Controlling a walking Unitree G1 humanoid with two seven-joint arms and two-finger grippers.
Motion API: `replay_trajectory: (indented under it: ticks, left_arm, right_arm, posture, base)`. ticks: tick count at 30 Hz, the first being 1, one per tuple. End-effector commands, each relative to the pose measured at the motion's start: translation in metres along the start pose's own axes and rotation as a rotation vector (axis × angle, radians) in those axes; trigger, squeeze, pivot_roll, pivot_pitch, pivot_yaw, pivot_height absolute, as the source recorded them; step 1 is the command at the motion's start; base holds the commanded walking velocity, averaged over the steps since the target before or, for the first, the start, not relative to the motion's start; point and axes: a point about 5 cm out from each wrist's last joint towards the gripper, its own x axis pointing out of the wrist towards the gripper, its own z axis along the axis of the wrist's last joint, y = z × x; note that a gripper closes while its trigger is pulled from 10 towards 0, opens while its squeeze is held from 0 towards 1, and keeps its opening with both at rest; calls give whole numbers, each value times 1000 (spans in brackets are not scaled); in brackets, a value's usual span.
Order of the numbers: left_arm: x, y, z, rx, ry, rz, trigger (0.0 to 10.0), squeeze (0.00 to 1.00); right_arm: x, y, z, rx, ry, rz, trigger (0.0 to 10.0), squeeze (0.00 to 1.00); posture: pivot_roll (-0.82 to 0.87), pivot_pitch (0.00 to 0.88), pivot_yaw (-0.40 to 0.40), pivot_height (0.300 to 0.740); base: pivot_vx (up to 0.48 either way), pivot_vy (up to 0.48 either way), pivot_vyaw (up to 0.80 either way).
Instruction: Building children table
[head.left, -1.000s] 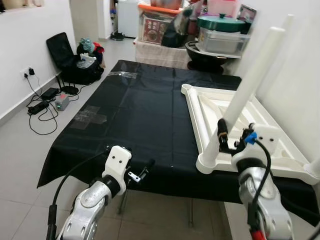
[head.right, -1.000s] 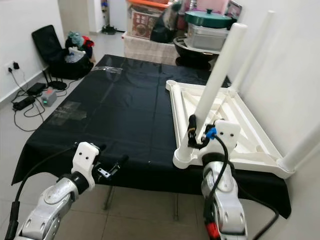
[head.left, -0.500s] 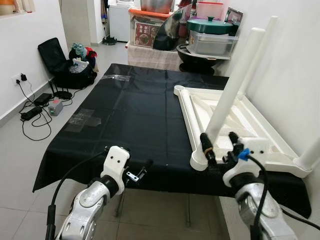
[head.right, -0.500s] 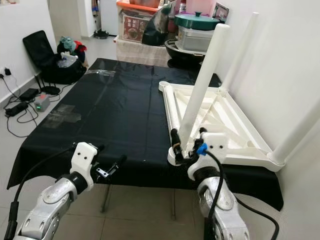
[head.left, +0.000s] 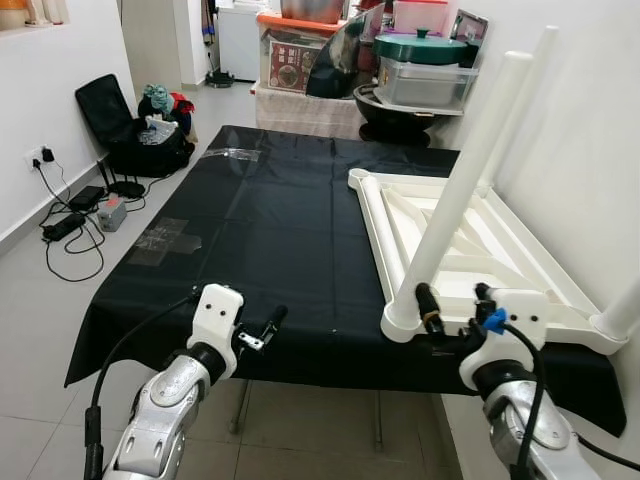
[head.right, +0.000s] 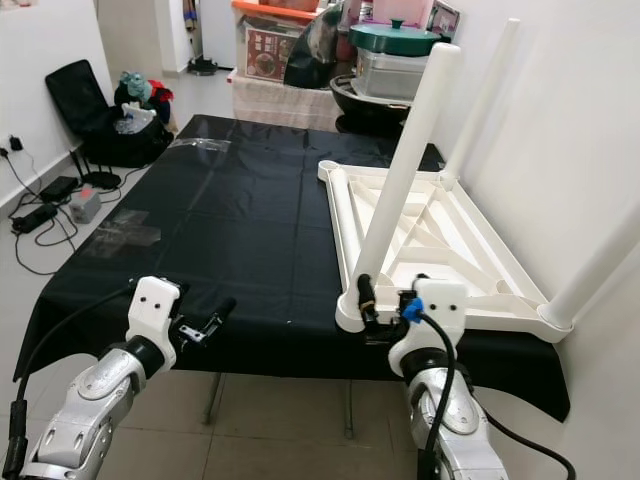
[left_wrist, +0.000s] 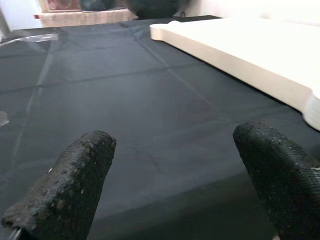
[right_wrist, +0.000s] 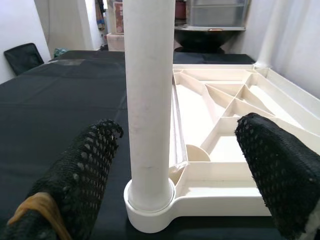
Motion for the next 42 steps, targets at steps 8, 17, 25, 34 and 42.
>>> replay_trajectory:
  ticks: [8,17,25,34,42]
  left_arm:
    - [2,9,2,4,-17,58,10000,0]
    - [1,11,2,9,-24,69,10000,0]
    - [2,14,2,6,-25,81,10000,0]
    - [4,10,2,-1,-28,69,10000,0]
    - [5,11,4,-4,-36,81,10000,0]
  right_arm:
    - [-12,33,-3,-35,30,361,10000,1000]
    - [15,-17,-13,-53,107,-132,10000,1000]
    - [15,-10,-13,-37,114,-77,10000,0]
    - [17,10,-2,-32,49,96,10000,0]
    - [43,8,4,-35,31,21,10000,0]
  posture:
    - [27,0,-85,740]
    - [33,0,-85,740]
    - [28,0,-86,740]
    - [40,0,-93,740]
    - [46,0,-101,740]
  base:
    - [0,0,0]
    - [0,0,0]
    - [0,0,0]
    - [0,0,0]
    - [0,0,0]
